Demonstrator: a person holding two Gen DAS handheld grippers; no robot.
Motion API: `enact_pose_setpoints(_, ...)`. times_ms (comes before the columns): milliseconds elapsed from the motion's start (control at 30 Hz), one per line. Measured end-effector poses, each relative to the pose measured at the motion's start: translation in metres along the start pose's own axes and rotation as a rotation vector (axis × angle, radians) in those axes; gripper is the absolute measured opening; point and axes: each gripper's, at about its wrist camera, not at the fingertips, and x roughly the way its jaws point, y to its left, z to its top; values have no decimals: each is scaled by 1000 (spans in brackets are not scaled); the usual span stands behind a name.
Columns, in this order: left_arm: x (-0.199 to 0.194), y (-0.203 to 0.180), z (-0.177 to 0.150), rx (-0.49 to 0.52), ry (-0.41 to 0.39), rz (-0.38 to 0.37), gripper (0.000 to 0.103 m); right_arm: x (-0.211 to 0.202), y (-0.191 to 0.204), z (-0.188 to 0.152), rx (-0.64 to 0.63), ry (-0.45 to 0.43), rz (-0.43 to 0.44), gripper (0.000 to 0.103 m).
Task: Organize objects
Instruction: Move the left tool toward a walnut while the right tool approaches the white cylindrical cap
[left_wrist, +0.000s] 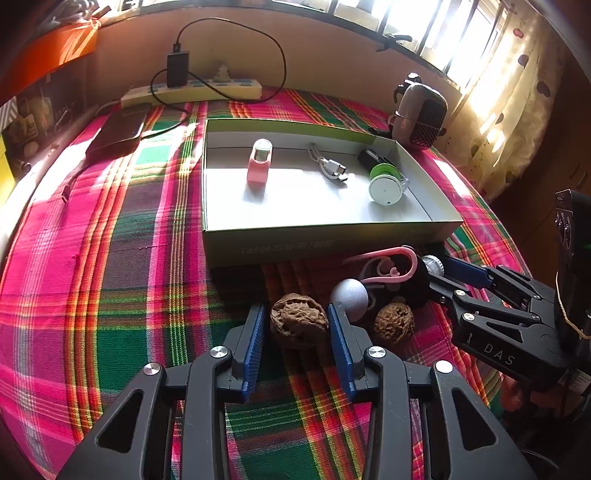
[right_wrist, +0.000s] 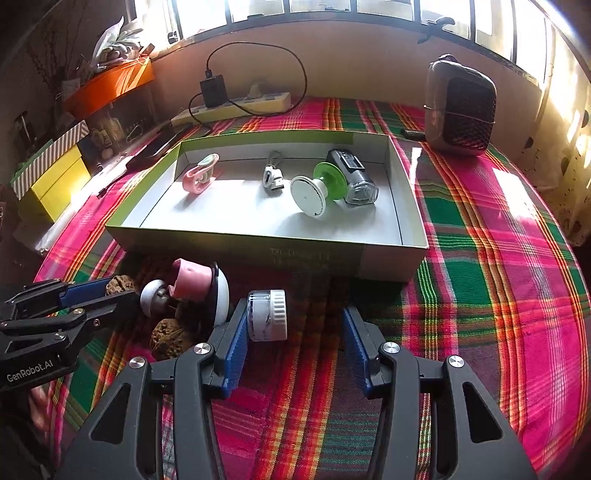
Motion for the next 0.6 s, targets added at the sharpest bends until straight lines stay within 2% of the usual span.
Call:
enact_pose_setpoints(133,0,0,-1,-1,0,3,33,-2,1,-1,-3,-1,-3,47)
enact_pose_setpoints(233,-1,0,-1,2,-2,10,30,-3,0,-2,-3,-1,-11,35)
enact_pose_setpoints(433,-1,0,-1,2,-7,10,29,-3,-5,-2,15,-4,-2,26)
enact_pose_setpoints(467,-1,0,-1,3,-6,10,29,-4,-5,-2,18,-4,-2,21)
enact_pose_setpoints(600,-1,0,-2,5,-6,11,29,-4,-6,-3,19,-5,2,20)
